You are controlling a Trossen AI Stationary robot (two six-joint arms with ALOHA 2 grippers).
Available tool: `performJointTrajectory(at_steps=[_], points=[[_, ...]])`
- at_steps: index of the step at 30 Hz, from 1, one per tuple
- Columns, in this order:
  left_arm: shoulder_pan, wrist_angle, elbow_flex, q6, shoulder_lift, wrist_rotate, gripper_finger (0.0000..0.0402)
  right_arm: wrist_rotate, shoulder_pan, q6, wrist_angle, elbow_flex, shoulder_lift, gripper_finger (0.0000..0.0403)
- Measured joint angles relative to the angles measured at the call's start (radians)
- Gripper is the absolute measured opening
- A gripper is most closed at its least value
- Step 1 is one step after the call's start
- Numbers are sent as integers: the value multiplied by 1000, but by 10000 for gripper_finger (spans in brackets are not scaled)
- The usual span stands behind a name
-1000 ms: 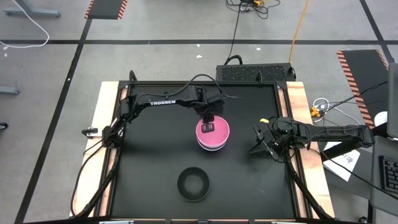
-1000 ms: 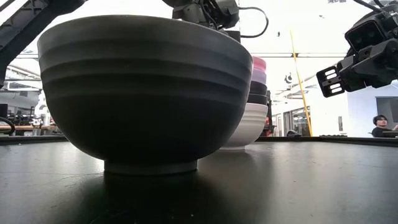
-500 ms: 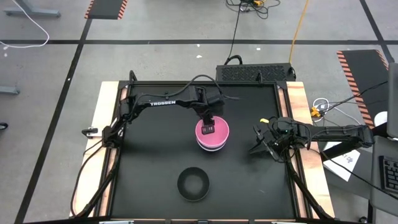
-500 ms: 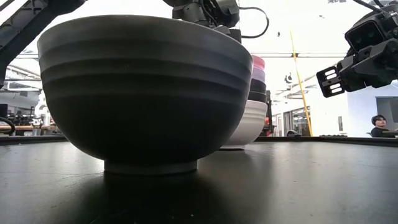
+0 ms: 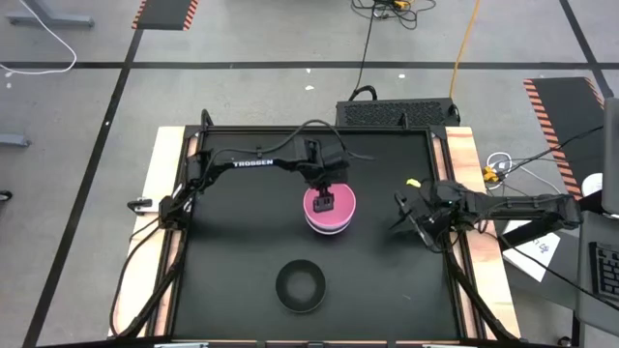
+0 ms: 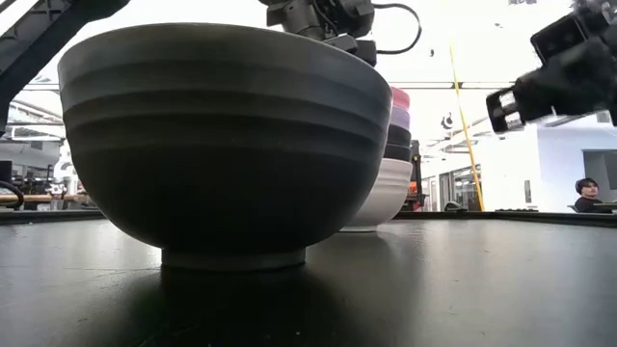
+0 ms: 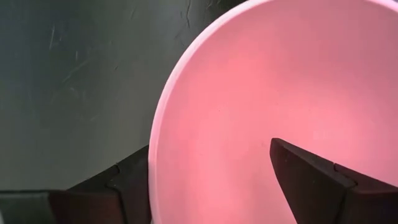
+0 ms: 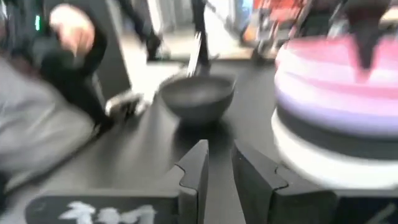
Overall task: Nest bowls inside each other
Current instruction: Stack the pink bowl on top of the purple bowl
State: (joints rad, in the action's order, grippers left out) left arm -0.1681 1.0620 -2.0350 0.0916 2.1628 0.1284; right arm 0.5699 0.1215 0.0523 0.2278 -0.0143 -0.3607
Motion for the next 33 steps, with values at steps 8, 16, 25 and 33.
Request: performJointTrajectory(at_steps=[8,16,25,33], points=[[15,-16,0,-4,0,-2,294,-69,0,52,119,0,-31,61],[15,-17,0,-9,0,-1,294,-99,0,57,231,-34,-132,61],[19,-24,0,-10,0,-1,294,-155,0,65,395,-72,-352,61],[22,-33,0,-7,1,3,294,-203,1,70,572,-87,-559,61]])
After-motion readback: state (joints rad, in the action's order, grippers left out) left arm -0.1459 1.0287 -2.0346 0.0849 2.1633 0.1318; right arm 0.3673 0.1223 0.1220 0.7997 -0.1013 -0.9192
